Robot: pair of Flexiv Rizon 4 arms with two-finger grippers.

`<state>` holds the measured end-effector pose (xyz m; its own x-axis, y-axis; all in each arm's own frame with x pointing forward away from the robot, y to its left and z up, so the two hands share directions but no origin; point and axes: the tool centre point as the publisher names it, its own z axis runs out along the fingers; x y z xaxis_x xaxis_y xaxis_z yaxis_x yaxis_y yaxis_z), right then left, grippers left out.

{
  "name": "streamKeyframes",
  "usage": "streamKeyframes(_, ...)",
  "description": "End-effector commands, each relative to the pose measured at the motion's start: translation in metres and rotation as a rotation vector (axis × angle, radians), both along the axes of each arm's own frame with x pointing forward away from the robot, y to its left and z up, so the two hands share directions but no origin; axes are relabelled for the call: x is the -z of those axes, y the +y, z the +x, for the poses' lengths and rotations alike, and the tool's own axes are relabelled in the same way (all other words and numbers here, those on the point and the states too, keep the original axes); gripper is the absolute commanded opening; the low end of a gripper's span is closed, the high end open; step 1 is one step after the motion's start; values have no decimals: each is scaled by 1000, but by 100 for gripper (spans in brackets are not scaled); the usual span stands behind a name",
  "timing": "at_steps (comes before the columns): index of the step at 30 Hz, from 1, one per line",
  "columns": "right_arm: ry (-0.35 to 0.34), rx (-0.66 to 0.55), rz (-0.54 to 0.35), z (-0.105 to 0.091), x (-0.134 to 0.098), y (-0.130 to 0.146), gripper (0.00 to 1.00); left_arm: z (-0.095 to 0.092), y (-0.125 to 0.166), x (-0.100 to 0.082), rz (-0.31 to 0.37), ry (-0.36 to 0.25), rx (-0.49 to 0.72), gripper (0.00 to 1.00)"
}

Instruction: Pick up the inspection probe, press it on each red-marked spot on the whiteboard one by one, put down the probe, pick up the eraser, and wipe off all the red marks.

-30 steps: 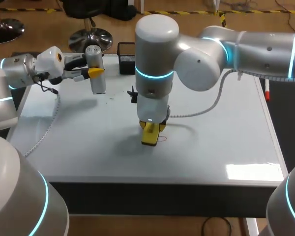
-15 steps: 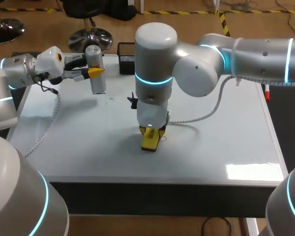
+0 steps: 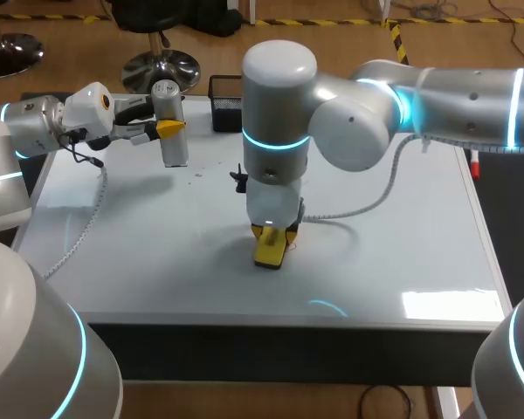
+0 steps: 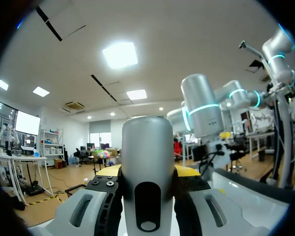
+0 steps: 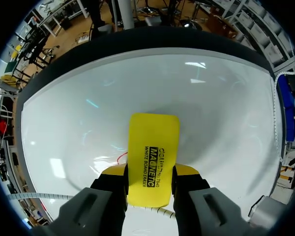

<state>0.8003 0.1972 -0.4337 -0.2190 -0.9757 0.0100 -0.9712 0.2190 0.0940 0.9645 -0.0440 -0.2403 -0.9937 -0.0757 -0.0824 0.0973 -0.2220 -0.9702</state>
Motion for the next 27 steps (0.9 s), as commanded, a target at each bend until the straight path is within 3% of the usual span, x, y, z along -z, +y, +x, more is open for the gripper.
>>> streamKeyframes(1,1,15,-1,-4,13,-21,0,-1,-1,-1,0,-2,-4,0)
streamKeyframes(15,41,103,-54,-22,26,-78,0,-1,-1,-1,0,-2,-4,0)
streamKeyframes(27,16,121,-51,-30,15,-85,0,-1,-1,-1,0,-2,-4,0)
